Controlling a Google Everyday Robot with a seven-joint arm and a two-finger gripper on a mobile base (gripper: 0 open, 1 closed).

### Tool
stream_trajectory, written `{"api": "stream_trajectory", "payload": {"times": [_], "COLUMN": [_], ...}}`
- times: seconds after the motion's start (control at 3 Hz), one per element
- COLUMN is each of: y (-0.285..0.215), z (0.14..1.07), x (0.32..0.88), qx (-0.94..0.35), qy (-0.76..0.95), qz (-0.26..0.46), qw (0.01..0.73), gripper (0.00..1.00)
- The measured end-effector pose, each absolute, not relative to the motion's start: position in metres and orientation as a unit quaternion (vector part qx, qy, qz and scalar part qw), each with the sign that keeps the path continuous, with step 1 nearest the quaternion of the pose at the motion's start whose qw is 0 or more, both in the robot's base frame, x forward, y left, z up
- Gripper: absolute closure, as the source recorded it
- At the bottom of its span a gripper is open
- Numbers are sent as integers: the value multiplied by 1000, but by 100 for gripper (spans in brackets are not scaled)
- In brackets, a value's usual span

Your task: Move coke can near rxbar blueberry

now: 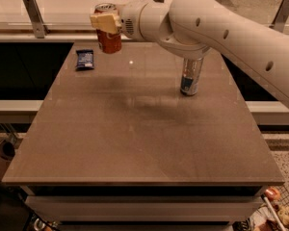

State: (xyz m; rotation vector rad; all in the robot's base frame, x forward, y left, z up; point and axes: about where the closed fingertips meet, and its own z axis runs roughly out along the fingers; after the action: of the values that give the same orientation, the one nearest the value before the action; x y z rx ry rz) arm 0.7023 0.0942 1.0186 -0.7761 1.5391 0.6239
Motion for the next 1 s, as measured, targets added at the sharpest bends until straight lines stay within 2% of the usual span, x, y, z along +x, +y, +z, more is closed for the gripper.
{"api": "stream_trajectory", "payload": {"times": [1.0], "y": [103], "z": [957], "x": [739], "qx": [-271], "qy": [733], "qz": [213], "qw": [586], "gripper": [100]}}
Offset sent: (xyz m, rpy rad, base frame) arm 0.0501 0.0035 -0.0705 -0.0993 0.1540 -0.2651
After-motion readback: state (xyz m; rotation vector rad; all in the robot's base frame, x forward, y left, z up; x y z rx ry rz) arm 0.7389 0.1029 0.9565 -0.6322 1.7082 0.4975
